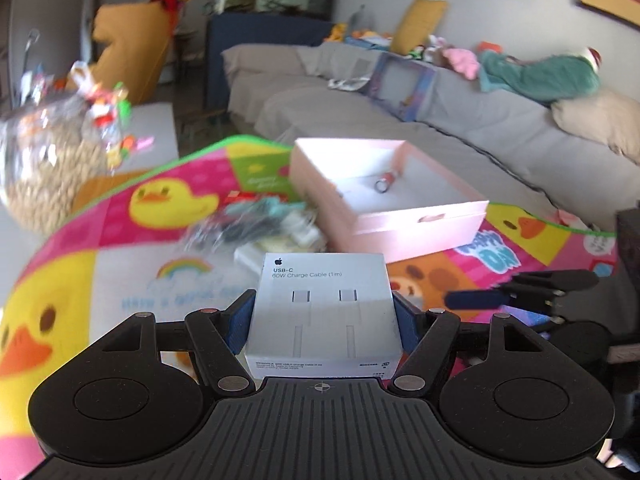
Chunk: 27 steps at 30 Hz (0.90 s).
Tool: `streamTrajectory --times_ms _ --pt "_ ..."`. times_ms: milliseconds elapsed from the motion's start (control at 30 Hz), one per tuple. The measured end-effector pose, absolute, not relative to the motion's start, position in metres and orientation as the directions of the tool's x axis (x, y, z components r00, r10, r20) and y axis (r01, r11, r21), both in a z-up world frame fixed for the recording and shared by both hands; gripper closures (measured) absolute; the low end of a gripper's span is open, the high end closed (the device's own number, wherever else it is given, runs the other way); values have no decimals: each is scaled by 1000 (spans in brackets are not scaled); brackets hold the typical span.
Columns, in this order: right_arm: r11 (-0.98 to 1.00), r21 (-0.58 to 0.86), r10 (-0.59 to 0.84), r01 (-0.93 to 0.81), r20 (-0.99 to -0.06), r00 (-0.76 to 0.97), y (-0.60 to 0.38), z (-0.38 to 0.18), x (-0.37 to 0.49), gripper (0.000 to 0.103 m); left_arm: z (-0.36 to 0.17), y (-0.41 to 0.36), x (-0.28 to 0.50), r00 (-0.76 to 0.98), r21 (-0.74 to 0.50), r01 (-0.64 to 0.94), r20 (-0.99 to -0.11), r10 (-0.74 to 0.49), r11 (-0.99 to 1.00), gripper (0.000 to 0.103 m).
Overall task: Organize rigid objects
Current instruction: 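Grasp the white plug adapter with the right gripper while the left holds the cable box, then lower the plug and cable box into the pink box and open both grippers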
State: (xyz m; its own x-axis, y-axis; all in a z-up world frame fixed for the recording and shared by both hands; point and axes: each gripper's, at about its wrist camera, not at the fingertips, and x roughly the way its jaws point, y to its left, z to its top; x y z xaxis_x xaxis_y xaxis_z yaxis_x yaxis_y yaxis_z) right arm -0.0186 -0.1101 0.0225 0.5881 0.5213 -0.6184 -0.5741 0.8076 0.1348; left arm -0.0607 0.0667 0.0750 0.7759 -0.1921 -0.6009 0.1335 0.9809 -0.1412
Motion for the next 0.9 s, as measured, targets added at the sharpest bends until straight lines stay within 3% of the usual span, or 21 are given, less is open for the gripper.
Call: streamTrajectory --times_ms 167,267,567,733,900 --pt "817 128 490 -562 -668 560 -85 13 6 45 59 73 -64 760 -170 130 -616 -208 977 28" --pt "816 125 488 -564 -671 558 -84 15 7 57 57 69 -67 767 -153 142 -608 -207 978 28" --pt "857 124 458 -500 -628 629 -143 38 -26 57 56 39 -69 755 -141 239 -596 -275 961 29" --pt "904 117 402 -410 -553 730 -182 66 -29 57 82 14 -49 771 -124 321 -542 -335 939 29" --pt "931 74 356 -358 -411 840 -187 110 0 57 142 -2 6 835 -87 359 -414 -362 929 28"
